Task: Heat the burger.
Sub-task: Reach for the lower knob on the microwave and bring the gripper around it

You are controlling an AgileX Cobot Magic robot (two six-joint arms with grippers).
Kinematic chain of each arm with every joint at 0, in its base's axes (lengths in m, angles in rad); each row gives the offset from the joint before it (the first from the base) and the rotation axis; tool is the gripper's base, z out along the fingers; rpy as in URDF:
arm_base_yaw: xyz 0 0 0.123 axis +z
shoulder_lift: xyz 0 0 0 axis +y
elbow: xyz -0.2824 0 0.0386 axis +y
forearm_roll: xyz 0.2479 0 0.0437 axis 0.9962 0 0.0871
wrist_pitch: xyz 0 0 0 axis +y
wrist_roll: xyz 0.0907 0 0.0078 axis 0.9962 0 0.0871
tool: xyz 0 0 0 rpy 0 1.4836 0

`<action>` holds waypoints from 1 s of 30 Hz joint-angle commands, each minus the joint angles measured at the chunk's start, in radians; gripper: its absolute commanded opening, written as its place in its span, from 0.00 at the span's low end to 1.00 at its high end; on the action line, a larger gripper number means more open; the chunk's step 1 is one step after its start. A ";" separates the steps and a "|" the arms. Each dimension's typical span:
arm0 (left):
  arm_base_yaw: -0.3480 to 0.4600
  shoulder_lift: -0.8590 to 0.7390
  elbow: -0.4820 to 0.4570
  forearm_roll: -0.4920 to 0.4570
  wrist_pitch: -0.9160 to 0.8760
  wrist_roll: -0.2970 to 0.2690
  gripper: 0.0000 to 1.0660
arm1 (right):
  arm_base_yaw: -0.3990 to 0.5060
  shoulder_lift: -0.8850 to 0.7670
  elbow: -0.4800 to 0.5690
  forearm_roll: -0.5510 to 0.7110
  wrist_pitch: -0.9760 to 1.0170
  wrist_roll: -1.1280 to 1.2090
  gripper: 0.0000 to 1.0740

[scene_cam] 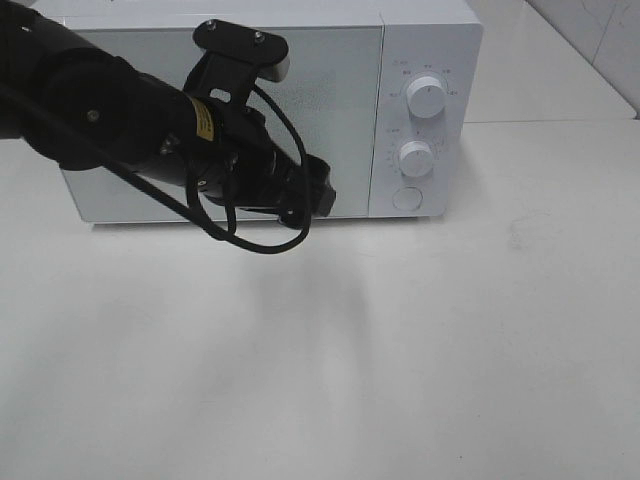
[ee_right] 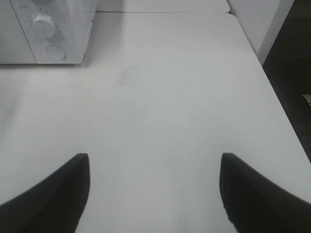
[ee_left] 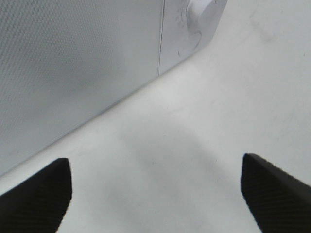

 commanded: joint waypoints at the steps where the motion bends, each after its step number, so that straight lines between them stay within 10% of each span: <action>1: -0.006 -0.018 0.003 -0.034 0.174 -0.007 0.94 | -0.005 -0.026 0.001 0.003 -0.005 -0.006 0.66; 18: 0.066 -0.115 0.003 -0.078 0.735 -0.001 0.94 | -0.005 -0.026 0.001 0.003 -0.005 -0.005 0.66; 30: 0.452 -0.291 0.003 -0.262 0.903 0.246 0.94 | -0.005 -0.026 0.001 0.003 -0.005 -0.005 0.66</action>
